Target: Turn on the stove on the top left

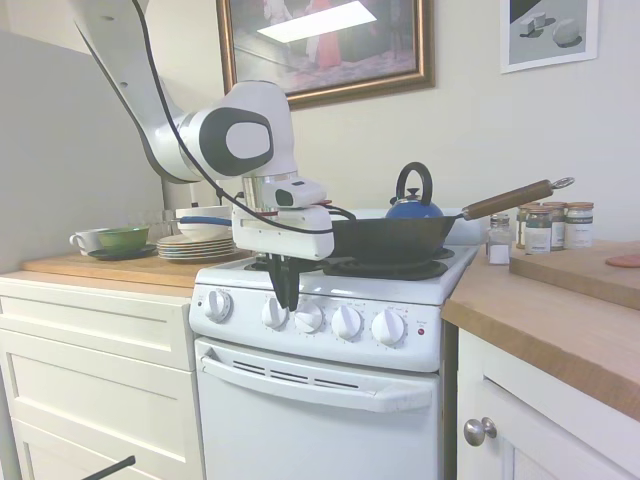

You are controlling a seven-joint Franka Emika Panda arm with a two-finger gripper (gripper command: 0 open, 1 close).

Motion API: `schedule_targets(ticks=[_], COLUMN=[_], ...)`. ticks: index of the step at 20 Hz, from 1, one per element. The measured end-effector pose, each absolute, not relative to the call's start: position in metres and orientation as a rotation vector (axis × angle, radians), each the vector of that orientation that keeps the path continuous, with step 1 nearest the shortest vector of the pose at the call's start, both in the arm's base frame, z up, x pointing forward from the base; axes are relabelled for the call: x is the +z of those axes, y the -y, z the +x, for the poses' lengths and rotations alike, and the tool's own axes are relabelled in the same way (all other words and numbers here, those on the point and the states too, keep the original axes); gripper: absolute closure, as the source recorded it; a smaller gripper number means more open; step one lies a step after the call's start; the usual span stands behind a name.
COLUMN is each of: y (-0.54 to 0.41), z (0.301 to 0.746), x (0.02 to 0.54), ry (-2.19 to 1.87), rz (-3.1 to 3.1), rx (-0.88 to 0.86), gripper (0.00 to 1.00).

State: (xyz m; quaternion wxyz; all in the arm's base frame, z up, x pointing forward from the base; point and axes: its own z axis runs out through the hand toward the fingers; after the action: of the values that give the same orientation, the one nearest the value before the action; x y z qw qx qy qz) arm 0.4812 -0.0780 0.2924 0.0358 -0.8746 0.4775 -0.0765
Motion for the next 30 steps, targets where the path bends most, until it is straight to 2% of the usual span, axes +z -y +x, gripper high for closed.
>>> schedule_targets(ticks=[30], y=[0.086], z=[0.482], x=[0.260], ry=[-1.495], rz=[-2.716], rx=[-0.224], gripper=[1.00])
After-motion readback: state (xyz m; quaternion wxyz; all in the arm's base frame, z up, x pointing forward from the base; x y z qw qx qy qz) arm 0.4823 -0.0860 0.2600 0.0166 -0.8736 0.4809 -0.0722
